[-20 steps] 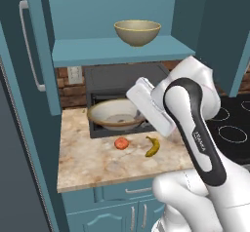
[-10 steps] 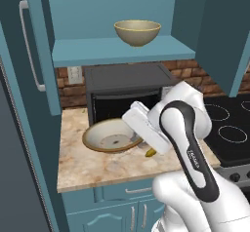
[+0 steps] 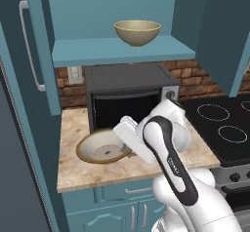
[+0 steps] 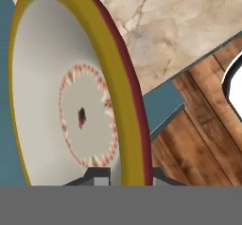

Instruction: Pick both bowls and place them on the counter. Then place the banana in one bowl and place the squash in the other bowl.

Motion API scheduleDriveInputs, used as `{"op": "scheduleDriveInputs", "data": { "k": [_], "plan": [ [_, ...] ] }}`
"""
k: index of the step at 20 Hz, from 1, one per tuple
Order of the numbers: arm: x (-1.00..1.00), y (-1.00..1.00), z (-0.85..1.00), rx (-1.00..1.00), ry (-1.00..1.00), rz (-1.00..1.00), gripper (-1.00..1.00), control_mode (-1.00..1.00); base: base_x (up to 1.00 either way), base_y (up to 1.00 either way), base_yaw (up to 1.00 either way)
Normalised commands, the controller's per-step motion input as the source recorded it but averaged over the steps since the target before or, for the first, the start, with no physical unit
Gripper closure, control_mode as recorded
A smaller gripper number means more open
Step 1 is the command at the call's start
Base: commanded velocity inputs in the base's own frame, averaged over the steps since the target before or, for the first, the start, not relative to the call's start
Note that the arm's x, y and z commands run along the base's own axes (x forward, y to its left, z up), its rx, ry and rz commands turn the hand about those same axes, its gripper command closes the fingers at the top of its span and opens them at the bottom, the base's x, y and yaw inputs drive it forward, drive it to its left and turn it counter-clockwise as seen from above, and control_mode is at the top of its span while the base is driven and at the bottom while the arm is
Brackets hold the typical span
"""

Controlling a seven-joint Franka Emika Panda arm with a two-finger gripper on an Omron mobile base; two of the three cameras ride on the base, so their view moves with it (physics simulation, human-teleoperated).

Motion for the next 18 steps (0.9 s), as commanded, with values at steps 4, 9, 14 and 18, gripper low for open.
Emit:
{"op": "scheduleDriveInputs", "data": {
  "k": [4, 9, 14, 18],
  "plan": [
    [0.46, 0.27, -0.58, 0.0, 0.0, 0.01, 1.0, -1.0, 0.0, 0.0, 0.0],
    [0.46, 0.3, -0.52, 0.0, 0.0, 0.06, 1.0, -1.0, 0.0, 0.0, 0.0],
    [0.49, 0.25, -0.43, 0.0, 0.0, 0.07, 1.0, -1.0, 0.0, 0.0, 0.0],
    [0.51, 0.18, -0.31, 0.0, 0.0, 0.05, 1.0, -1.0, 0.0, 0.0, 0.0]
  ]
}}
